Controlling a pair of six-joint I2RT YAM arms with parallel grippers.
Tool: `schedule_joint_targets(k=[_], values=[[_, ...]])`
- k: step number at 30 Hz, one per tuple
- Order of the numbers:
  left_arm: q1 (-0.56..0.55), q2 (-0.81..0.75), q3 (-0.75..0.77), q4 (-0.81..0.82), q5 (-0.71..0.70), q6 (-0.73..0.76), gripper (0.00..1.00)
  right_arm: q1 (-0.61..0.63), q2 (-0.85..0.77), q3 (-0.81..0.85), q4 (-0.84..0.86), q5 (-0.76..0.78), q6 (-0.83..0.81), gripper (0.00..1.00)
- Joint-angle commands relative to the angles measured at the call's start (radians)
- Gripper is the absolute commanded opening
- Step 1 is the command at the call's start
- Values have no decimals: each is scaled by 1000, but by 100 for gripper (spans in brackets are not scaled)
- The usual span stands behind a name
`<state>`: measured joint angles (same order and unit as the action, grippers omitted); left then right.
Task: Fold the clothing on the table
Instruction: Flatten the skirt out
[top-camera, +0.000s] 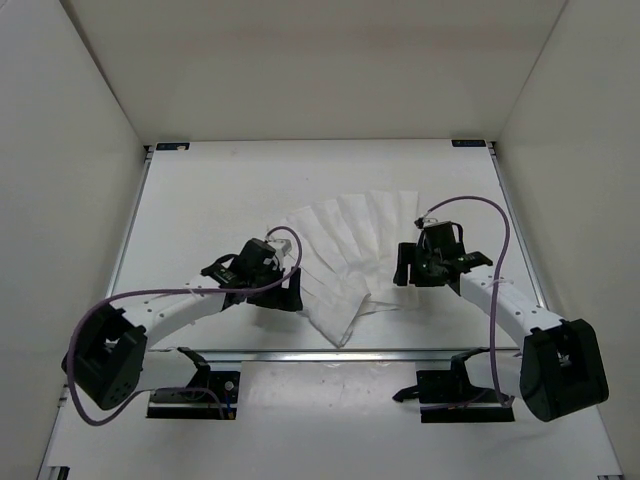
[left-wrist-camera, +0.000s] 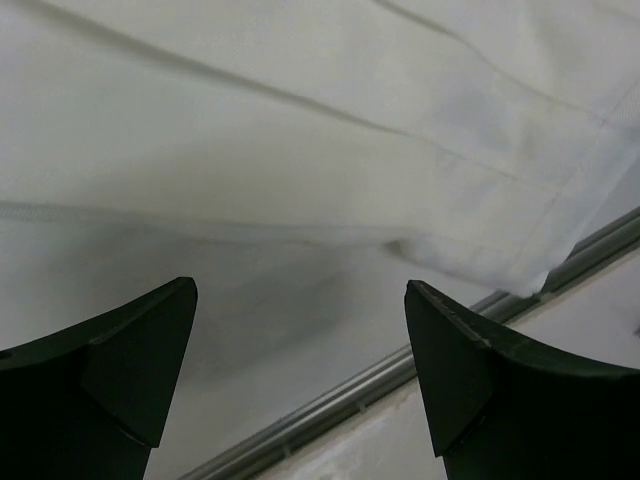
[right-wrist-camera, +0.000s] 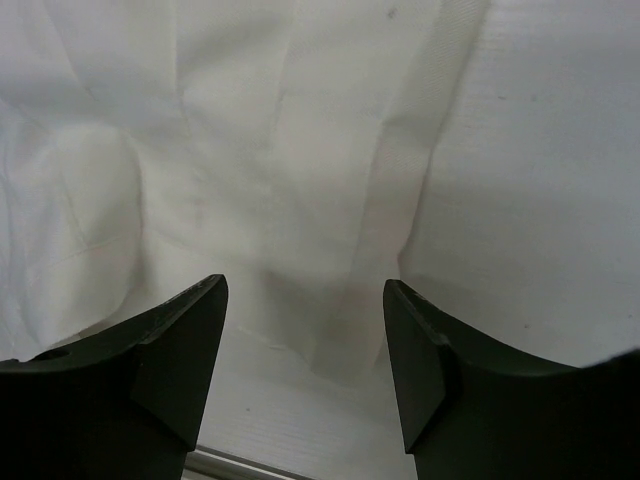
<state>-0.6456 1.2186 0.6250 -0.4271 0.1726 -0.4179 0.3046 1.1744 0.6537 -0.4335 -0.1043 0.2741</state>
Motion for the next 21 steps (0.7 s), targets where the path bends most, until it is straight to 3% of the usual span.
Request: schedule_joint_targets(k=[1,4,6,7,8,9,11,12,15,19,20,21], values=[[6,59,-14,166,-2,-82,96,-30,25,-12,71,-3,25,61],[3,110,-18,247,-7,-120,92,-38,60,-22,76,-9,24,61],[4,152,-5,275,-13,-127,79,-42,71,-35,97,-12,42,51],[12,204,17,274,-21,-127,44,-41,77,-43,108,-32,42,38],[17,222,25,272,-21,-118,43,-41,77,-43,108,-32,42,38],[23,235,41,266,-16,-116,20,-39,85,-46,113,-35,48,26],[61,281,68,248,-18,-99,1,-45,85,-46,114,-41,43,12],[73,291,87,225,-44,-90,0,-42,76,-48,114,-46,46,5],[148,318,149,179,-100,-35,0,-50,59,-58,122,-47,43,0],[282,367,255,137,-168,2,0,-47,25,-75,131,-35,53,0],[312,387,272,142,-171,7,0,-53,22,-78,139,-49,47,2],[349,409,303,145,-171,8,0,-61,31,-81,130,-54,48,17]])
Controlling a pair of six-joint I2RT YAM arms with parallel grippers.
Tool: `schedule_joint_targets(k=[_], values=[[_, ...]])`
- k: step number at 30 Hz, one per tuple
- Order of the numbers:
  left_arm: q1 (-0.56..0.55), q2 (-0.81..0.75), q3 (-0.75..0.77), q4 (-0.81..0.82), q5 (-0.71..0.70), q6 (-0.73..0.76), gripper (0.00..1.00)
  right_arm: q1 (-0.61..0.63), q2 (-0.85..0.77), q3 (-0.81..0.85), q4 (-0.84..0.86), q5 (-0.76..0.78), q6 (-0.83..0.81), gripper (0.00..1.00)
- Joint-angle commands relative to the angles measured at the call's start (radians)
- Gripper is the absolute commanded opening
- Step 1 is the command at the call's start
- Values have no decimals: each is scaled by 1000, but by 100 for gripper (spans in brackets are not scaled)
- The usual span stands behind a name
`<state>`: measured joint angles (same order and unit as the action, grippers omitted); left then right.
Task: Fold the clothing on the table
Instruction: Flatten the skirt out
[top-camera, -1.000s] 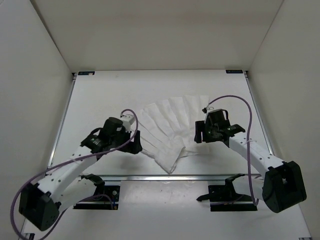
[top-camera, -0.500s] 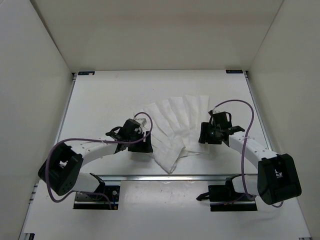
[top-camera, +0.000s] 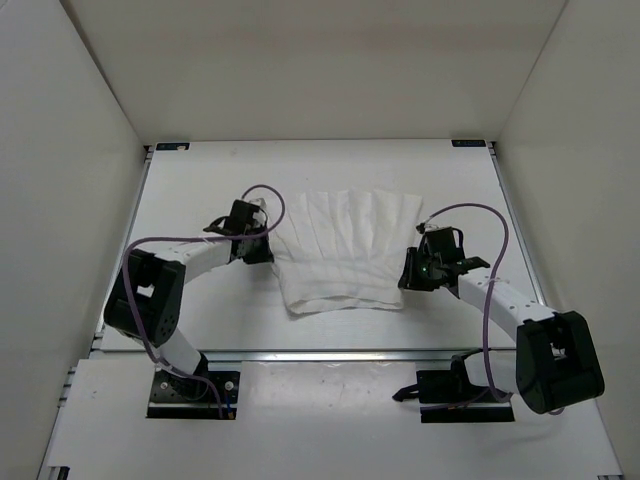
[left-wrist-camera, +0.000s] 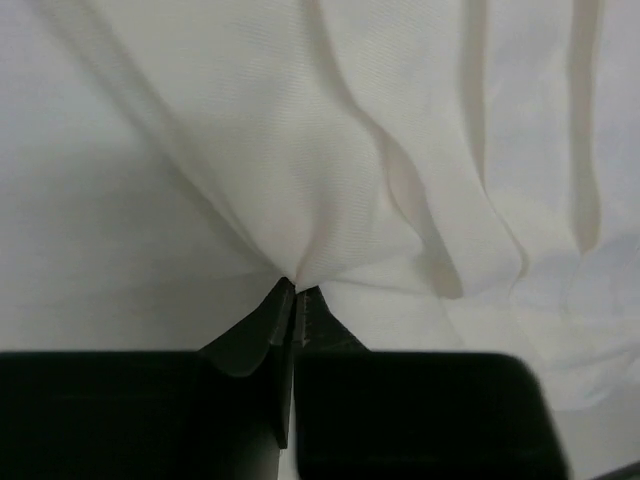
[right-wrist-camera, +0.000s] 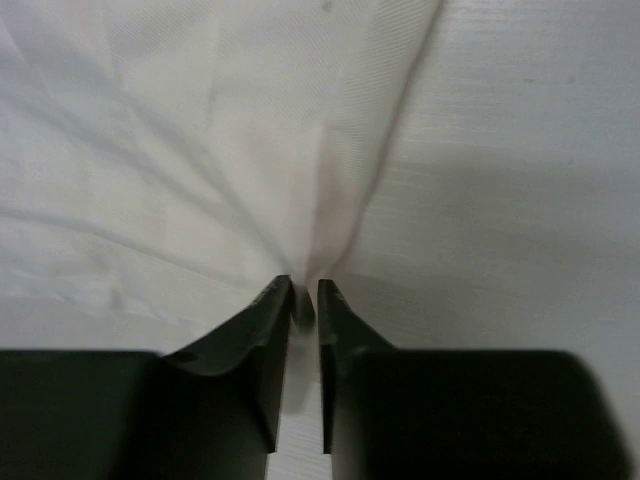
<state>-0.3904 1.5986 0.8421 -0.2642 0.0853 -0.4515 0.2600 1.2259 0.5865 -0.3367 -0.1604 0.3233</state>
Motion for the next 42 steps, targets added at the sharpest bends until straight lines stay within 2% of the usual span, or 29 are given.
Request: schedule_joint_targets(k=[1,2,4,7,11,13,18,22,25,32,37,38,42], values=[[97,41,95,-26,-76,48,16,-21,-23,-8,39,-7,-1,29],[122,58,130,-29,-55,51,51,-15,-25,-7,42,-16,-6,33],[133,54,160,-56,-38,74,69,-8,-35,1,36,-11,-9,41],[108,-49,123,-78,-25,68,85,-2,-74,1,33,-4,-9,46],[38,-163,46,-93,1,48,92,-2,-109,-27,50,-19,2,47],[-2,-187,11,-118,39,40,92,-8,-120,-30,53,-21,8,47],[-106,-218,-81,-99,21,-22,88,-13,-112,-30,54,-39,3,47],[-108,-296,-213,-34,31,-81,73,-16,-141,-37,61,-44,8,47],[-100,-360,-280,-1,16,-116,67,-16,-152,-54,74,-51,13,47],[-133,-336,-331,75,60,-180,69,-25,-140,-62,87,-79,17,47],[-177,-279,-311,91,73,-191,64,-19,-146,-65,71,-48,22,45],[-182,-269,-311,95,73,-197,61,-13,-140,-68,74,-38,32,45],[-196,-238,-308,118,76,-202,37,-1,-114,-85,88,-54,36,35]])
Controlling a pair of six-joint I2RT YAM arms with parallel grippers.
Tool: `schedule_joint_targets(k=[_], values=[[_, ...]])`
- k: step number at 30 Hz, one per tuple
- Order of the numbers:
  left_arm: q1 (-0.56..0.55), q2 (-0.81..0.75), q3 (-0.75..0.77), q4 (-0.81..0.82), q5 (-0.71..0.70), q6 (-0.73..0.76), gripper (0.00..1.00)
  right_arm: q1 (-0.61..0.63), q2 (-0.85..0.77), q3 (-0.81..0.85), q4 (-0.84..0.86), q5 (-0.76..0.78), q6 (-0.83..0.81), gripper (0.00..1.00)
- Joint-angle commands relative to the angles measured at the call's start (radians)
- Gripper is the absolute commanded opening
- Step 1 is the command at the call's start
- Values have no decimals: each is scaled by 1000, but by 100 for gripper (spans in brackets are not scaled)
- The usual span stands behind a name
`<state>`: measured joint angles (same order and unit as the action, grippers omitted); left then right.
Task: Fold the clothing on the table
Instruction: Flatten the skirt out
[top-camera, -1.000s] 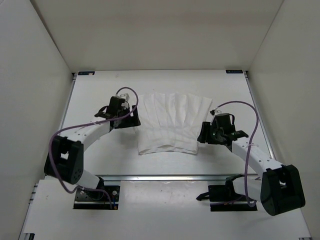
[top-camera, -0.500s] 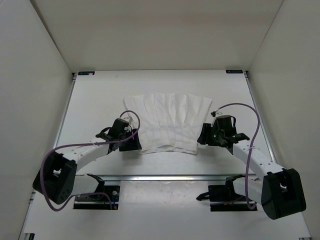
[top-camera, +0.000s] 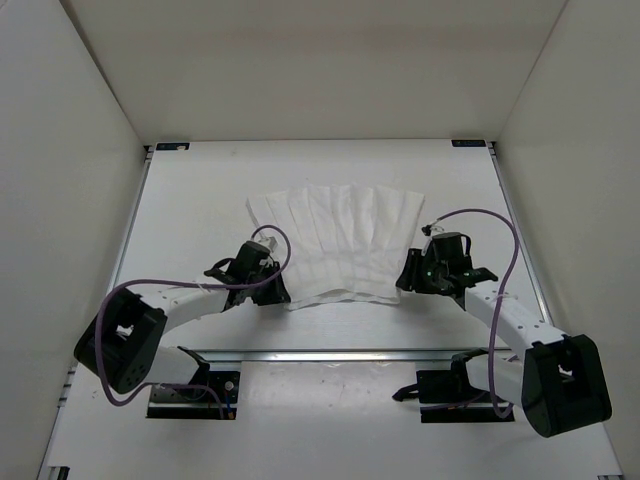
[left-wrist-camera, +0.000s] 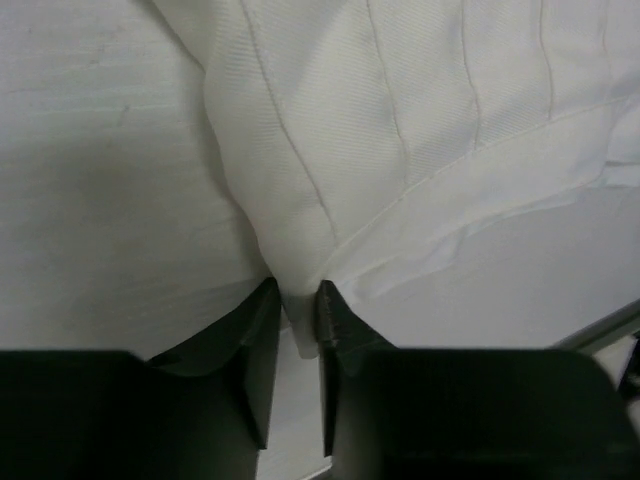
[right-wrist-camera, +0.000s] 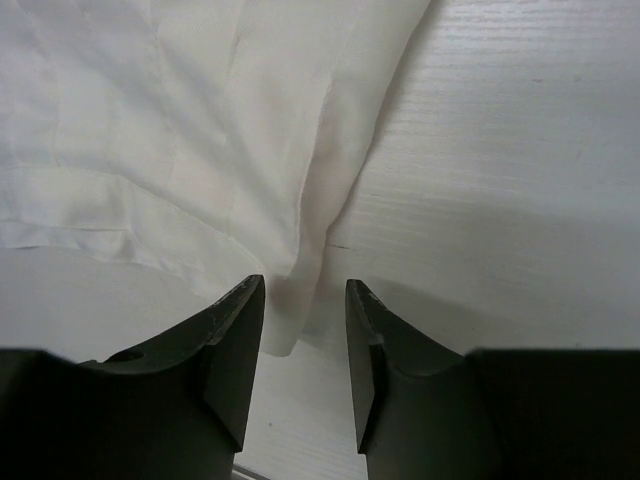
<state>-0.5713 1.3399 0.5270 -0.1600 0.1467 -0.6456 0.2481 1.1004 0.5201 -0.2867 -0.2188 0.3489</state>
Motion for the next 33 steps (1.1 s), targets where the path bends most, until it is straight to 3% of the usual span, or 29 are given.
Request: schedule_joint_targets(k=[1,7,14,20,24,27,28,31,32,33], values=[[-19,31,8,19,14,-6,28,13,19,-23,49,1,15,35],[-38,44,10,37,21,-15,7,49,59,-22,49,12,36,43],[-36,33,7,24,16,-5,2,60,93,-6,40,56,32,41],[-42,24,7,27,19,-6,5,59,101,15,20,81,18,42],[-44,30,8,31,19,-2,17,57,115,27,40,65,27,38],[-38,13,-4,27,27,3,63,62,121,23,44,50,30,33],[-36,7,1,25,22,-6,71,74,119,34,49,55,35,29],[-32,-22,-11,14,22,-3,79,71,128,35,58,41,47,15],[-30,-28,-22,11,19,-2,79,74,124,37,61,36,44,5],[-30,-28,-22,11,22,-2,79,74,121,37,61,32,44,5]])
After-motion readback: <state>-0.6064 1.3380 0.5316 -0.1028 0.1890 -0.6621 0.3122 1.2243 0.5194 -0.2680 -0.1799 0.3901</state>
